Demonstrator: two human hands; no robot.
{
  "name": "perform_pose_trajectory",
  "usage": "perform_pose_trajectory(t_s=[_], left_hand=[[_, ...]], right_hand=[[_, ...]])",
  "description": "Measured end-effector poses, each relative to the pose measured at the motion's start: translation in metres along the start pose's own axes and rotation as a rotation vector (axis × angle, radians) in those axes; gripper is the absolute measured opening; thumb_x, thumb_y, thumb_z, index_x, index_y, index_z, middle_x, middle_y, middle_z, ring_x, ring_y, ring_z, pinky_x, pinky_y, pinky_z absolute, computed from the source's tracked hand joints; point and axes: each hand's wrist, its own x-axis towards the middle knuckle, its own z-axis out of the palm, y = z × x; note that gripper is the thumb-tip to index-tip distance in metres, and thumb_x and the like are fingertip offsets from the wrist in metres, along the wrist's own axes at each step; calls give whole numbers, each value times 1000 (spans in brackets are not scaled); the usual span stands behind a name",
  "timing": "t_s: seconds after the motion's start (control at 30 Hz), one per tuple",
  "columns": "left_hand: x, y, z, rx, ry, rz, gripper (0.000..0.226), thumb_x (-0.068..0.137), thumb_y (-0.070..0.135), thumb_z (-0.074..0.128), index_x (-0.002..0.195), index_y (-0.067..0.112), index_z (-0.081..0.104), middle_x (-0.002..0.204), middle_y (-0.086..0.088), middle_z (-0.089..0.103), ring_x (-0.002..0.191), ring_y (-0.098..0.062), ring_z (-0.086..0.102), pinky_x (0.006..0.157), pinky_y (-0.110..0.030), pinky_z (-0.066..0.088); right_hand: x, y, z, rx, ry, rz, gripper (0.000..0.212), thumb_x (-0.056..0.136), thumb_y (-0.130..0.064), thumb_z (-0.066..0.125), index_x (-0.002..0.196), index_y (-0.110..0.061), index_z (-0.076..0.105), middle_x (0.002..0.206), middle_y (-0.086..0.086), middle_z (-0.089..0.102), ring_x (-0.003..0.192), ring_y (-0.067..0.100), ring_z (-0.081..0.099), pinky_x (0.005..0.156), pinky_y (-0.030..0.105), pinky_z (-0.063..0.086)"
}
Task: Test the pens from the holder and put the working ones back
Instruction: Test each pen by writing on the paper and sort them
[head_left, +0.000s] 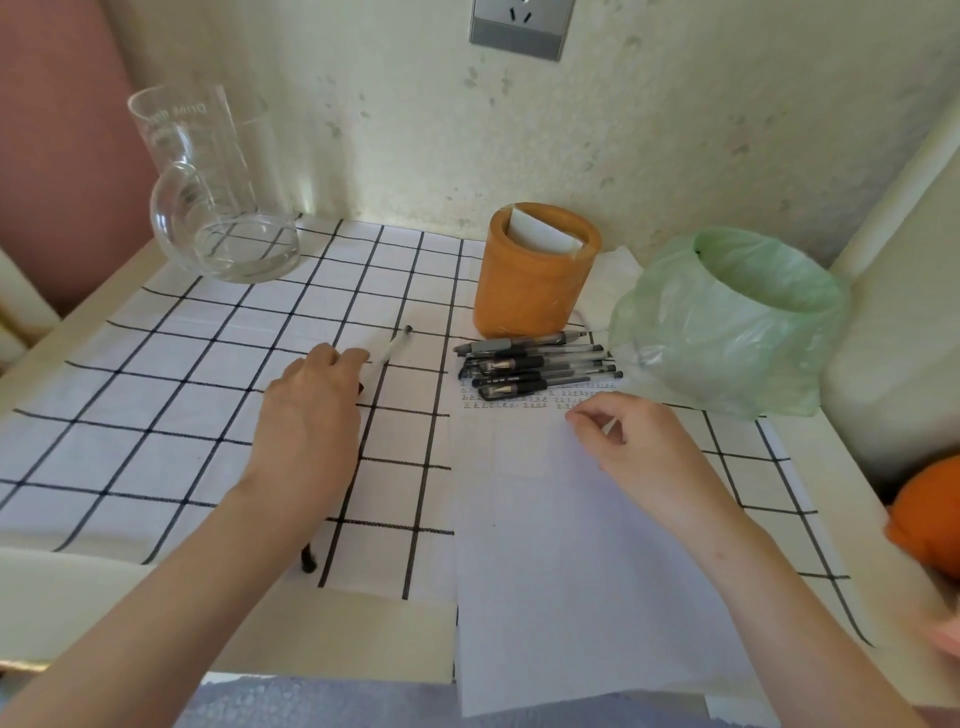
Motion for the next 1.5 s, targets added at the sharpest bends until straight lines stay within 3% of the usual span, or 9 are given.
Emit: perform_pose_trajectory(t_s=[0.1, 0.23, 0.4, 0.53, 0.67, 0.97, 1.07, 1.27, 1.5], left_hand=[[2, -1, -5, -183, 97, 63, 52, 75, -15, 57, 124, 4, 55, 102, -16, 58, 91, -31, 55, 79, -40, 50], [-1, 19, -19, -558, 150, 135, 45, 80, -10, 57, 119, 13, 59, 101, -2, 53, 85, -8, 53, 70, -6, 44], [-24, 58, -22, -875, -153, 204, 36, 83, -1, 59, 105, 27, 62, 99, 7, 57, 94, -1, 56, 75, -11, 47], [-37, 70, -12, -829, -274, 245, 12, 92, 17, 53, 98, 25, 58, 89, 10, 61, 79, -3, 59, 69, -11, 44], [-38, 71, -10, -810, -300, 206, 16, 95, 24, 45, 84, 28, 56, 61, 10, 52, 54, -4, 46, 54, -12, 35], [-39, 76, -11, -987, -354, 129, 22, 95, 20, 46, 83, 30, 62, 50, 13, 43, 50, -3, 37, 52, -10, 32], [-37, 77, -12, -1075, -383, 122, 21, 94, 25, 47, 96, 32, 67, 47, 11, 37, 47, -5, 33, 48, -9, 29], [-38, 76, -14, -951, -370, 166, 18, 88, 38, 54, 105, 41, 55, 59, 10, 48, 51, -3, 41, 51, -11, 35], [-39, 68, 2, -806, -450, 195, 55, 93, -5, 32, 132, 34, 35, 96, 13, 57, 88, -1, 51, 67, -6, 40]], right_hand=[[0, -2, 1, 77, 2, 11, 15, 92, -26, 55, 91, -23, 69, 80, -10, 65, 64, 11, 57, 63, 27, 45], [-1, -15, -2, 417, -71, 36, 13, 91, -30, 60, 95, -23, 69, 76, -3, 69, 55, 10, 54, 51, 24, 41], [-7, -37, -4, 896, -259, 21, 41, 78, -41, 62, 112, -17, 65, 70, 2, 62, 51, 16, 49, 46, 25, 38], [-8, -37, -1, 904, -177, -17, 24, 87, -25, 59, 97, -7, 71, 62, 3, 61, 49, 14, 48, 45, 22, 39], [-10, -36, 0, 923, -186, -33, 29, 83, -28, 60, 86, 0, 67, 59, 3, 61, 50, 17, 52, 46, 23, 41], [-11, -33, -1, 971, -199, -52, 27, 83, -29, 59, 80, -3, 66, 58, 3, 56, 52, 17, 50, 48, 24, 41], [-11, -33, -5, 1005, -191, -63, 32, 82, -29, 58, 85, 2, 64, 58, 3, 54, 55, 19, 49, 47, 22, 40], [-9, -31, -12, 1012, -85, -42, 25, 81, -29, 60, 77, -6, 67, 56, 4, 56, 48, 17, 49, 44, 23, 38], [8, -1, -44, 1130, 198, 175, 17, 82, -12, 68, 72, -14, 54, 52, -8, 55, 52, 13, 56, 45, 20, 39]])
